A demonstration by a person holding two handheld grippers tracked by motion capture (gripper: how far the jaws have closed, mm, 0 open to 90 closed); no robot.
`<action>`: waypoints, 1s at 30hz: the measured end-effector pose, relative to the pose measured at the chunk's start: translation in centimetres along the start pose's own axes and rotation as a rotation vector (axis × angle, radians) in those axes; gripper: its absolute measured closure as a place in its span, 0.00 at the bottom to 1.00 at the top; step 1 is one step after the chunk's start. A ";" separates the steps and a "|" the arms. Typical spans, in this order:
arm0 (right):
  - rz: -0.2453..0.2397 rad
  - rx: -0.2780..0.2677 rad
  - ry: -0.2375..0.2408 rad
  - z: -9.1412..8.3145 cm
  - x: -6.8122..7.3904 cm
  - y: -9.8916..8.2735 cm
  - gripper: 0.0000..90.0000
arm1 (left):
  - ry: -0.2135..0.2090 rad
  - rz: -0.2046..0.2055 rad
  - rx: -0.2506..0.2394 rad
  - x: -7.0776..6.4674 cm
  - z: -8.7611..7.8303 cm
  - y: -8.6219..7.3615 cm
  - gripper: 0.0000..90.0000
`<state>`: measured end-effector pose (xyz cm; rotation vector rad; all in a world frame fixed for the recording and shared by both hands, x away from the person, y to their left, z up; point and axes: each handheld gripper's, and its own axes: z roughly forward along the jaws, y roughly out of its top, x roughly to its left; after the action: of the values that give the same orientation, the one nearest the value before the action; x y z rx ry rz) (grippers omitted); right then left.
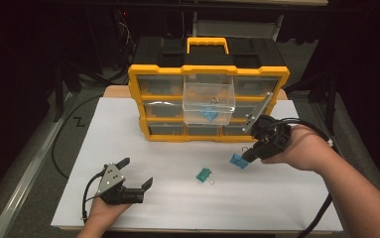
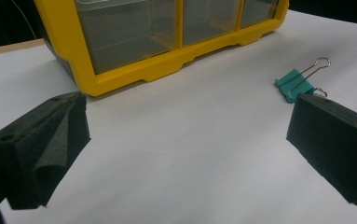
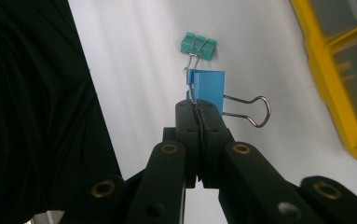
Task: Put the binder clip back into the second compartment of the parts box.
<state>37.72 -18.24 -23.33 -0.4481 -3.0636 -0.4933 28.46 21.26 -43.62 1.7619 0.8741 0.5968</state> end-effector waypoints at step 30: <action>-0.052 -0.011 -0.061 -8.9 0.2 3.9 1.00 | -0.002 -0.003 -0.023 0.2 -0.3 0.1 0.00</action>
<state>38.29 -17.43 -13.68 -0.3916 -3.1397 -0.5083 28.41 21.56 -43.48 1.7406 0.8653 0.6014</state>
